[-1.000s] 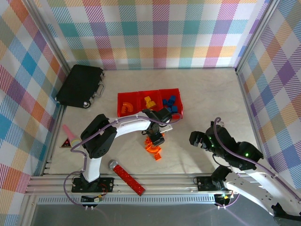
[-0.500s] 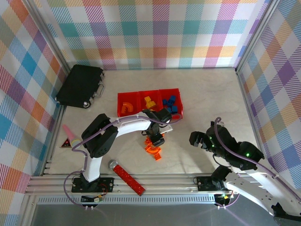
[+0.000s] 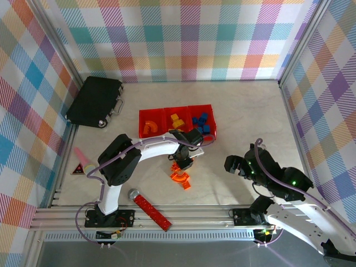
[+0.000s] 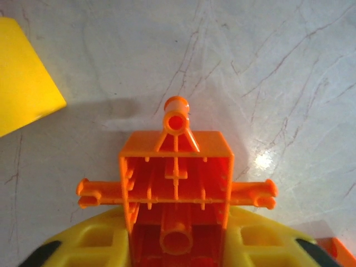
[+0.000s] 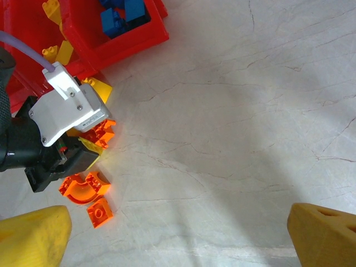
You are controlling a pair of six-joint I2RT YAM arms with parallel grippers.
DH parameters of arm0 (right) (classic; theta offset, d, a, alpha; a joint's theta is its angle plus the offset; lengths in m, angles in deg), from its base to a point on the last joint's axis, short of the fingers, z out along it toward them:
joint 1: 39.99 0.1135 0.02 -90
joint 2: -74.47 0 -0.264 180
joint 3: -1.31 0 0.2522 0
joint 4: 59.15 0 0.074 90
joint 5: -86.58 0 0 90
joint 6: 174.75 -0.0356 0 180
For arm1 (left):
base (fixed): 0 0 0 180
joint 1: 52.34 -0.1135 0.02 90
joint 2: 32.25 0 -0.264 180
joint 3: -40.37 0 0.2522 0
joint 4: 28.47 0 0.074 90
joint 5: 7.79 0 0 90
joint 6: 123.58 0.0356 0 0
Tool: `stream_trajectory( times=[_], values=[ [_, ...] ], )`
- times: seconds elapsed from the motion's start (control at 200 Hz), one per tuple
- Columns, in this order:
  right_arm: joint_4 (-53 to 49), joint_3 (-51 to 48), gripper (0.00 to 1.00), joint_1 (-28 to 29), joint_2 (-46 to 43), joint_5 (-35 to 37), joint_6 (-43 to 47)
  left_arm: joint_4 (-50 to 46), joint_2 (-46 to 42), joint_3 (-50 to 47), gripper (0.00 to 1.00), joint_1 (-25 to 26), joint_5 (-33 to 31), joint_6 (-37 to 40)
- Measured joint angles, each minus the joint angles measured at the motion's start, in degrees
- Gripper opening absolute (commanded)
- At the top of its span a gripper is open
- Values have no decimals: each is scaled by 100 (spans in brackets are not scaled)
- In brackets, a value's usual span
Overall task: Sort the legos into containers by color
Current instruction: Pick up the lego from the center of the table, then place the lego in the container.
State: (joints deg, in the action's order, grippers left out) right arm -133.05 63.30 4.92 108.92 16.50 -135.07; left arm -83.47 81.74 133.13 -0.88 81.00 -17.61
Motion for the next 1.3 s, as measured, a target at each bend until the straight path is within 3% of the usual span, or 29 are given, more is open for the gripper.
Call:
stream_trajectory(
  times=[0.19,0.375,0.515,0.75,0.86,0.995,1.105,1.3],
  values=[
    [4,0,100,0,2,-70,-24,133,-212,-243,8,0,-210,-101],
    [9,0,100,0,81,-94,-42,131,-826,-391,9,7,-428,-232],
    [50,0,100,0,262,-96,-37,127,-1604,-389,2,22,-562,-372],
    [254,44,100,0,522,-151,13,81,-2387,-232,2,-105,-1613,-595],
    [337,44,100,0,560,-197,26,85,-2339,-197,3,-638,-1864,-835],
    [372,42,100,0,527,-260,26,181,-2175,-192,3,-1683,-1784,-1270],
    [358,28,100,0,435,-291,26,396,-1976,-181,9,-2387,-1635,-1672],
    [254,28,100,0,179,-297,26,658,-1567,42,12,-2761,-1215,-2138]
  ],
)
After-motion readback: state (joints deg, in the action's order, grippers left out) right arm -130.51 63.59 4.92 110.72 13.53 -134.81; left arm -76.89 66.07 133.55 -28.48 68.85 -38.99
